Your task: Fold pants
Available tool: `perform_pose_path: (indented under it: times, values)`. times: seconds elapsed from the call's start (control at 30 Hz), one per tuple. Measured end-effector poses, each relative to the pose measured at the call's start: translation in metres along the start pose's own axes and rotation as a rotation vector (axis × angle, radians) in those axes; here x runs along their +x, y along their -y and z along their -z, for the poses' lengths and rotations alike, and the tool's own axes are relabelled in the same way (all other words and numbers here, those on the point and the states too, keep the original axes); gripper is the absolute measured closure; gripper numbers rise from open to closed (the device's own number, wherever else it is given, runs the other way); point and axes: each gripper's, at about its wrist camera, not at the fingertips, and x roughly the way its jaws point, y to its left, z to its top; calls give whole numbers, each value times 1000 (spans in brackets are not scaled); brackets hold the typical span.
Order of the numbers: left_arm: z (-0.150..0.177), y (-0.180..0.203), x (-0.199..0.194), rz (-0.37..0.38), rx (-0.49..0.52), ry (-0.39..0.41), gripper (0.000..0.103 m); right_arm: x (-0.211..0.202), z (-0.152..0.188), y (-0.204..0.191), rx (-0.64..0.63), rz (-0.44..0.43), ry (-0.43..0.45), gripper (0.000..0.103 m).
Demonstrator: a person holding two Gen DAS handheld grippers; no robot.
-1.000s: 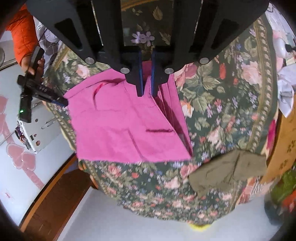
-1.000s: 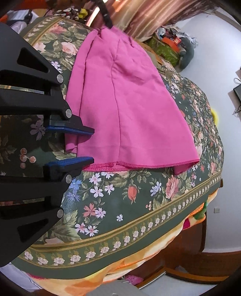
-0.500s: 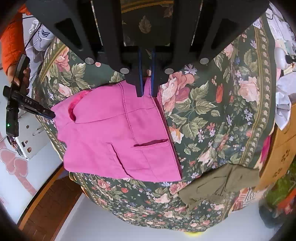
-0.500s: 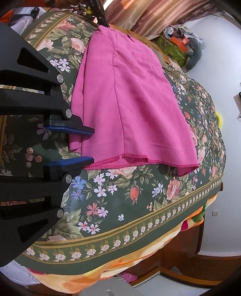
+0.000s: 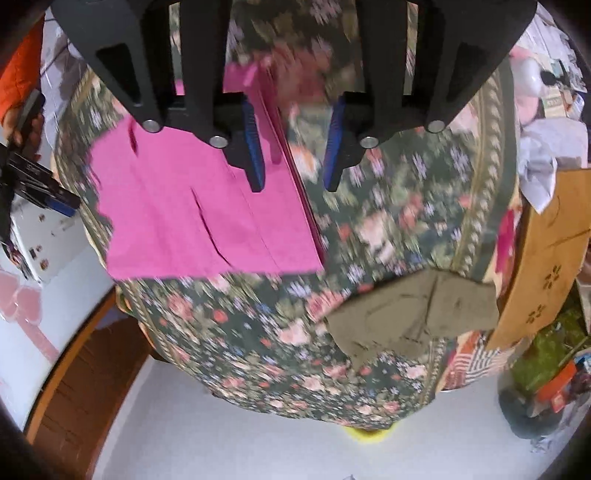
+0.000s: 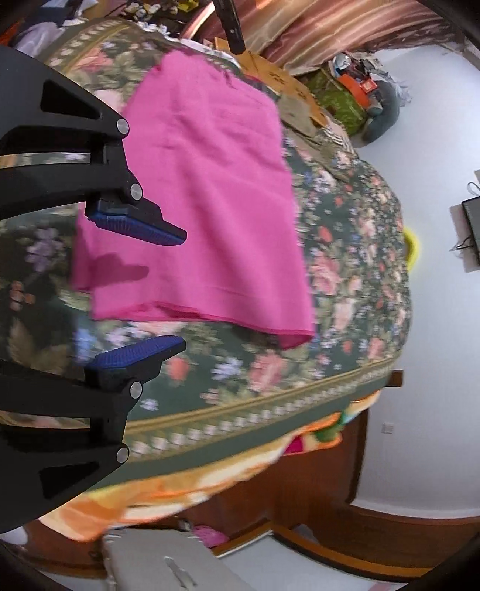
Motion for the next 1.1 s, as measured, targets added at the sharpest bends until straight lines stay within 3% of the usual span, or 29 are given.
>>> perform_pose_path:
  times: [0.23,0.5,0.63,0.7,0.8,0.93,1.1]
  values:
    - [-40,-18,45,34,-79,-41,67,29,-48,17,35,-6,35,56]
    - [-49,-18,93,85,-103,-139,68,81,-85,35,118,-53,-4,56]
    - [-46,-11,98,105,-74,-129,91,104,-85,37,153,-108,-47,57]
    - [-45,-8,96,77,-52,-111,100,108,-82,35,148,-115,-43,72]
    - [-42,-5,91,26,-17,-68,100,113,-79,33,133,-110,-47,97]
    - [-39,-7,80,-30,-1,4,100,105,-78,26,44,-63,19,98]
    - [-35,-2,89,-103,40,7,99,104,-82,23,-26,-4,62,99]
